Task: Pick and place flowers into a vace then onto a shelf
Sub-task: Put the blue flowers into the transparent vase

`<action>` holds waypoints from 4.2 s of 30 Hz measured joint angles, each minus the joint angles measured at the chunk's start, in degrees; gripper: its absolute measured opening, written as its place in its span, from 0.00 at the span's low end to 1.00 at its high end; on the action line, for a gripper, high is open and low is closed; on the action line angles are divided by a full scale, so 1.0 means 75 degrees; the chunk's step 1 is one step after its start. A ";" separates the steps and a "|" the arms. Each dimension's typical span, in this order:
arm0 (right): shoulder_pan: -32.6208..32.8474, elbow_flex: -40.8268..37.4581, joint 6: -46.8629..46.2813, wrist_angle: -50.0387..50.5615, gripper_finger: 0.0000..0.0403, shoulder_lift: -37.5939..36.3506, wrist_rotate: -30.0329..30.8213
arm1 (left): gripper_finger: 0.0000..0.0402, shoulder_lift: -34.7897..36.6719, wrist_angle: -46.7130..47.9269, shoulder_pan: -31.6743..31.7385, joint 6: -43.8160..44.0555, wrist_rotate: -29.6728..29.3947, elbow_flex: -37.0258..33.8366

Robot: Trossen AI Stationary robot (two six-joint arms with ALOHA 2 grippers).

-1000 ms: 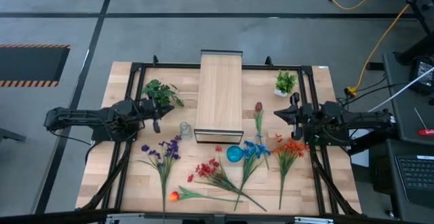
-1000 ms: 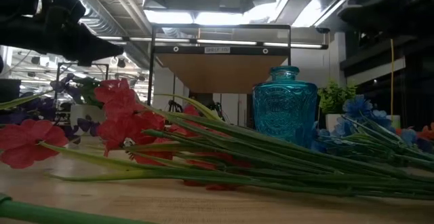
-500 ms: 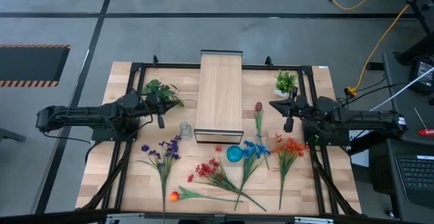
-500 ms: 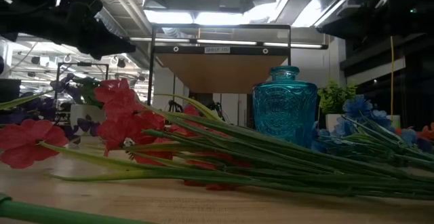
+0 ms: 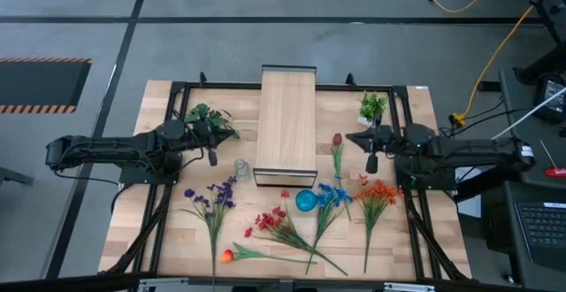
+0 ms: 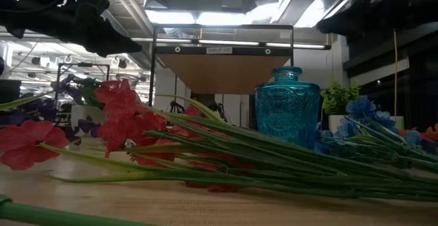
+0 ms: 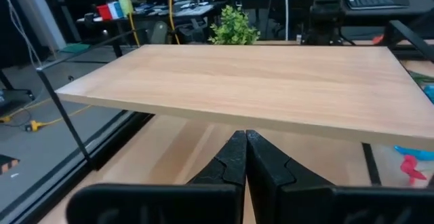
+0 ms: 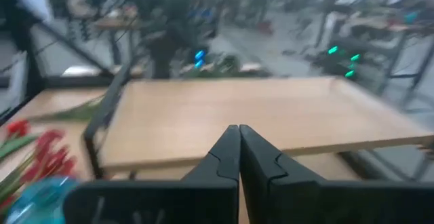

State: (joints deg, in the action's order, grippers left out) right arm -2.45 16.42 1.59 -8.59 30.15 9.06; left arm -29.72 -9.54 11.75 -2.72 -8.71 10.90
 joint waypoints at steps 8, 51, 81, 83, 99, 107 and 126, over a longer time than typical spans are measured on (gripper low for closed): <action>0.0986 0.0804 -0.0563 0.0445 0.00 0.0950 0.0505 | 0.00 0.0027 0.0193 -0.0061 0.0758 0.1552 0.0155; 0.4432 0.2974 -0.2177 0.1750 0.00 0.4405 0.2345 | 0.01 -0.4860 0.0045 -0.5881 0.1889 -0.3699 0.2630; 0.5793 0.5190 -0.6953 0.4959 0.01 0.6135 0.1772 | 0.01 -0.5143 0.0070 -0.6306 0.1886 -0.3695 0.2859; 0.5867 0.5293 -0.6986 0.5034 0.00 0.6135 0.1774 | 0.01 -0.5143 0.0070 -0.6306 0.1882 -0.3697 0.2859; 0.5974 0.6090 -0.7972 0.5442 0.00 0.7020 0.1366 | 0.01 -0.5140 0.0073 -0.6306 0.1871 -0.3696 0.2859; 0.6075 0.6191 -0.7998 0.5413 0.03 0.7345 0.0864 | 0.01 -0.5140 0.0076 -0.6306 0.1869 -0.3696 0.2859; 0.6072 0.6188 -0.7409 0.5323 0.19 0.7371 0.0845 | 0.01 -0.5137 0.0091 -0.6306 0.1875 -0.3695 0.2856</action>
State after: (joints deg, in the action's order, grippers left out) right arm 43.09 62.83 -53.97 31.33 85.43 15.40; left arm -68.25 -8.86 -35.55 11.34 -36.42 32.32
